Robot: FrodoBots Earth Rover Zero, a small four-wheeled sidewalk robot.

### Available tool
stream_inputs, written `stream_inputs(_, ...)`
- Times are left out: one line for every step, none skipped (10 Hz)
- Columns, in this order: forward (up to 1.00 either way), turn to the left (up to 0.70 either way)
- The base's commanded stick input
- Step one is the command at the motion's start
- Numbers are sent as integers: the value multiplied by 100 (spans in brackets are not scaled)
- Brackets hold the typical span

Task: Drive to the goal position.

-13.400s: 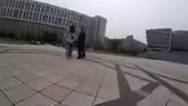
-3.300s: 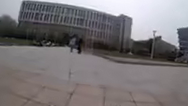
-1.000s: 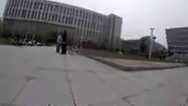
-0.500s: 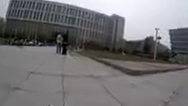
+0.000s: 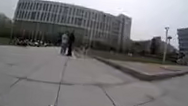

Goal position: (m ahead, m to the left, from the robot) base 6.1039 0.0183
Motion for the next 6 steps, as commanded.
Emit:
stream_inputs(100, 42)
stream_inputs(100, 42)
stream_inputs(100, 42)
stream_inputs(100, 20)
stream_inputs(100, 2)
stream_inputs(100, 2)
